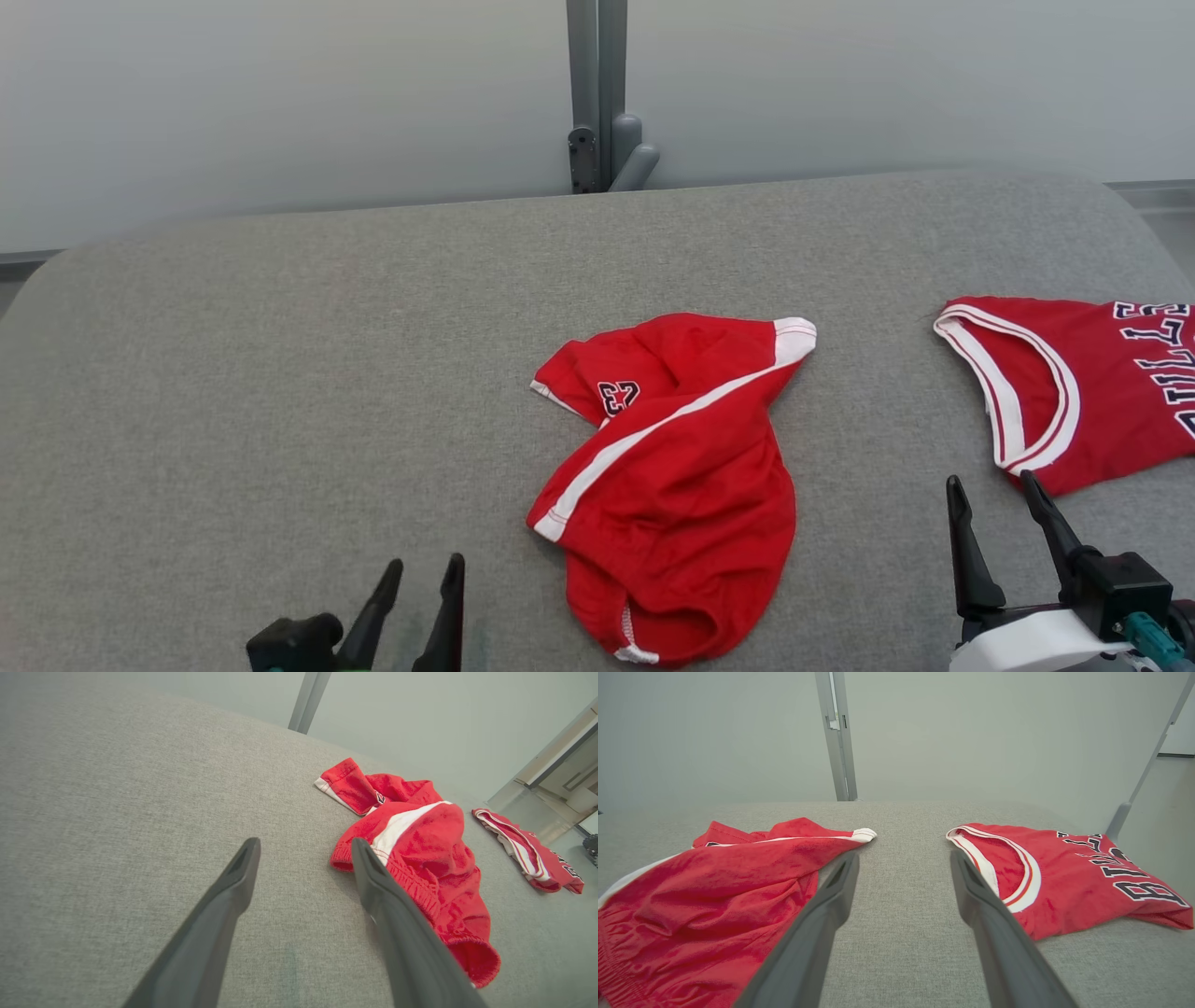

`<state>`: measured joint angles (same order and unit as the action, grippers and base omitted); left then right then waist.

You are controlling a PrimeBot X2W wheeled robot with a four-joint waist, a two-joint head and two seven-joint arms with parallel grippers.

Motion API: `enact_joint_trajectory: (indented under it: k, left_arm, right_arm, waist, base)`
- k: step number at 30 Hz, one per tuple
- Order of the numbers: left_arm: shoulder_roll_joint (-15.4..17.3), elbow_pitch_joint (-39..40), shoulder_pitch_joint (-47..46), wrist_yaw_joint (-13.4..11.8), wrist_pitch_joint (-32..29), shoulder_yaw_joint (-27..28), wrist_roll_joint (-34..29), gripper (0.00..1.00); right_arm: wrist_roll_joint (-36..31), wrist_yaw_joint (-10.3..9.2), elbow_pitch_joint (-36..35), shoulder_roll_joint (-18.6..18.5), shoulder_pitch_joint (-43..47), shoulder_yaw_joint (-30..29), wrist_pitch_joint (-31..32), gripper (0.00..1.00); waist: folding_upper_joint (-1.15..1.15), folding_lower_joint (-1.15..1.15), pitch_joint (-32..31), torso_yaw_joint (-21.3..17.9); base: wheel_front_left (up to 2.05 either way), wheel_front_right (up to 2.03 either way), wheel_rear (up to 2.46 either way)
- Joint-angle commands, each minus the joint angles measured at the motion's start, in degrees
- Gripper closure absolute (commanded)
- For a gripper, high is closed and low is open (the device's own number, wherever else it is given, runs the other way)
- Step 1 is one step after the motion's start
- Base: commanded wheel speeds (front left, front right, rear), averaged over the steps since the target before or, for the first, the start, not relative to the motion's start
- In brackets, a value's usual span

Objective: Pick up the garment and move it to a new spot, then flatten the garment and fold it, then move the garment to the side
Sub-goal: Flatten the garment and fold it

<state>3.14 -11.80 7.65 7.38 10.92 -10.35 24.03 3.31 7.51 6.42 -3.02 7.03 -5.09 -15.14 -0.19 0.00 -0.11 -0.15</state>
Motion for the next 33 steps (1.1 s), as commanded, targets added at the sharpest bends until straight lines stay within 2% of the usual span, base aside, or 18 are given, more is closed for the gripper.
enact_joint_trajectory:
  k: [1, 6, 9, 13, 16, 22, 23, 24, 25, 29, 33]
  left_arm:
    - [0.1, -0.9, -1.4, 0.2, -2.6, -0.4, 2.2, 0.0]
    - [-0.1, -3.7, -5.6, -0.1, -13.5, -4.5, 11.5, 0.0]
    - [-0.2, -5.0, -8.1, -1.1, -17.1, -6.8, 16.6, 0.0]
    - [-0.1, -7.0, -11.2, -3.1, -18.4, -9.0, 21.9, 0.0]
    - [-0.1, -9.0, -13.1, -4.4, -18.6, -9.7, 22.9, 0.0]
    - [-0.1, -11.6, -15.4, -3.8, -17.9, -10.5, 23.5, 0.0]
    - [-0.1, -11.8, -15.7, -3.6, -17.8, -10.6, 23.7, 0.18]
    - [-0.1, -11.8, -15.9, -3.2, -17.4, -10.8, 23.6, 0.61]
    - [-0.1, -11.8, -16.1, -3.1, -17.0, -10.9, 23.3, 0.99]
    - [1.6, -10.8, -17.9, -2.6, -14.9, -11.2, 20.9, 1.0]
    - [4.2, -8.0, -20.7, -3.3, -14.2, -11.8, 17.5, 1.0]
  right_arm:
    - [-0.1, -0.04, -0.3, -0.3, -0.4, 0.0, 0.0, 0.0]
    - [-0.2, -0.04, -0.3, -0.3, -0.9, 0.4, 0.0, 0.0]
    - [-0.1, -0.04, -0.4, -0.2, -1.2, 0.6, 0.0, 0.0]
    - [0.0, -0.04, -0.4, -0.2, -1.6, 0.6, 0.0, 0.0]
    - [0.0, -0.04, -0.6, -0.1, -1.7, 0.5, 0.0, 0.0]
    - [0.0, -0.04, -0.7, 0.0, -2.0, 0.1, 0.0, 0.0]
    - [0.0, -0.04, -0.7, 0.0, -2.0, 0.0, 0.0, 0.0]
    - [0.0, -0.04, -0.7, 0.0, -2.0, -0.1, 0.0, 0.0]
    - [-0.1, -0.04, -0.7, 0.0, -2.0, -0.1, 0.0, 0.0]
    - [-0.1, -0.04, -0.5, 0.0, -2.2, -0.1, 0.0, 0.0]
    - [-0.1, -0.04, -0.2, 0.1, -2.4, 0.3, 0.0, 0.0]
  waist:
    - [0.19, 0.0, 0.4, -0.8]
    - [0.19, 0.0, 1.0, -2.7]
    - [0.19, 0.0, 1.5, -4.0]
    - [0.19, 0.0, 2.4, -5.5]
    - [0.19, 0.0, 2.9, -6.2]
    - [0.19, 0.0, 3.6, -6.9]
    - [0.19, 0.0, 3.7, -7.0]
    - [0.19, 0.0, 3.8, -7.0]
    - [0.19, 0.0, 3.8, -6.9]
    - [0.19, 0.0, 3.9, -6.9]
    - [0.19, 0.0, 3.7, -6.9]
  base:
    - [0.0, 0.0, 0.0]
    - [0.0, 0.0, 0.0]
    - [0.0, 0.0, 0.0]
    - [0.0, 0.0, 0.0]
    - [0.0, 0.0, 0.0]
    - [0.0, 0.0, 0.0]
    - [0.0, 0.0, 0.0]
    - [0.0, 0.0, 0.0]
    - [0.0, 0.0, 0.0]
    - [0.0, 0.0, 0.0]
    - [0.0, 0.0, 0.0]
